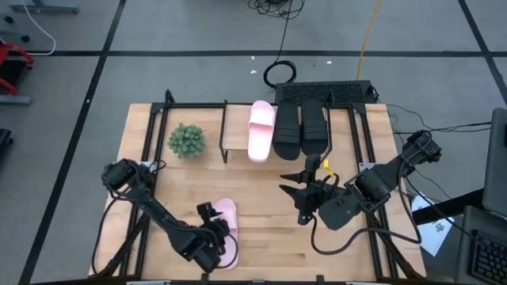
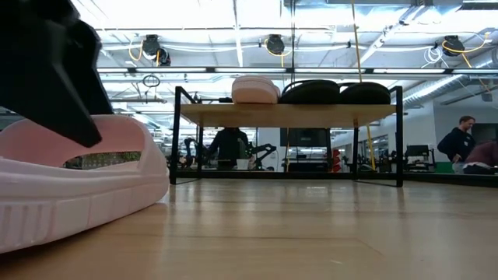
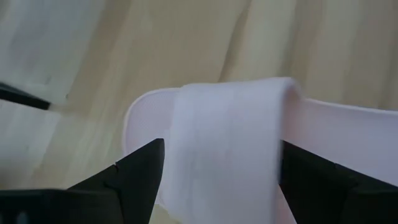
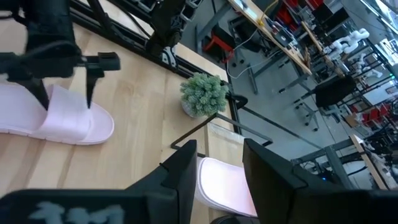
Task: Pick and place slides into the shelf
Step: Put the pink slipper on the shelf
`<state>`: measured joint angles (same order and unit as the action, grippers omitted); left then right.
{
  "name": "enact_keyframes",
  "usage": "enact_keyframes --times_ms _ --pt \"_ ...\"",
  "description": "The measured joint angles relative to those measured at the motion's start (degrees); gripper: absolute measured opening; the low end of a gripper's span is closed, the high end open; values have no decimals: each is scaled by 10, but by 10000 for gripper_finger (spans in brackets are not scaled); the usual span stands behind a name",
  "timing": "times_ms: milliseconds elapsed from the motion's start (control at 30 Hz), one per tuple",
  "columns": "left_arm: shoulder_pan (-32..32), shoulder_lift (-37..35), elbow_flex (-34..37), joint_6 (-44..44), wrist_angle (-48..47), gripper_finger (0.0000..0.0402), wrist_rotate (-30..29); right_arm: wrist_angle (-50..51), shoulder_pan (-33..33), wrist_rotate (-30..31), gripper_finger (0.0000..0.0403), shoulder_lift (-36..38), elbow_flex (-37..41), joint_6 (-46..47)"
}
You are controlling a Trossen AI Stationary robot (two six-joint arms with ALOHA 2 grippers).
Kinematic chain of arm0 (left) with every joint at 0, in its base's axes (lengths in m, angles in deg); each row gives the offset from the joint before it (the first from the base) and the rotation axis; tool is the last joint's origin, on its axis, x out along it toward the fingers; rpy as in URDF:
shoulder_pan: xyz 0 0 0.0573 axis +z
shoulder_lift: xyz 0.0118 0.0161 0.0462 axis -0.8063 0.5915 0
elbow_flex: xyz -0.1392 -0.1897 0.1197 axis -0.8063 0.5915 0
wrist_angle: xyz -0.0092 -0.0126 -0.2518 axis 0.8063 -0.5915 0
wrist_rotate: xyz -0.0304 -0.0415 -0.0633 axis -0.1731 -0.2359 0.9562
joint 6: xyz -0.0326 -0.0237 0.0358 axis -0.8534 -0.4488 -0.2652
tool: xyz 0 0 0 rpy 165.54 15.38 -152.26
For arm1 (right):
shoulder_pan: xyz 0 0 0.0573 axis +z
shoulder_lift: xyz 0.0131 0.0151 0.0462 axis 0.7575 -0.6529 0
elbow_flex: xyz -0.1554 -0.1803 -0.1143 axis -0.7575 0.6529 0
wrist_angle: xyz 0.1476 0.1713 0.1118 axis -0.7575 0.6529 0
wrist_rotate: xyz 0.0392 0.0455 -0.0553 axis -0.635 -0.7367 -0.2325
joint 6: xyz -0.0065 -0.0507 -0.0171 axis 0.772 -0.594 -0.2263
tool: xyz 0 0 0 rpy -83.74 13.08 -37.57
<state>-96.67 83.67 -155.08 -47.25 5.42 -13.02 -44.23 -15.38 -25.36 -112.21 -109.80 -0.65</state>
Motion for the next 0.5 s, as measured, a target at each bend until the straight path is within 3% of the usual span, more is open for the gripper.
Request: enact_keyframes --times_ms 267,500 --pt "22 11 0 1 -22 294 39 0 0 0 118 0 0 -2" --pt "25 12 1 -16 -41 294 38 0 0 0 118 0 0 -4"
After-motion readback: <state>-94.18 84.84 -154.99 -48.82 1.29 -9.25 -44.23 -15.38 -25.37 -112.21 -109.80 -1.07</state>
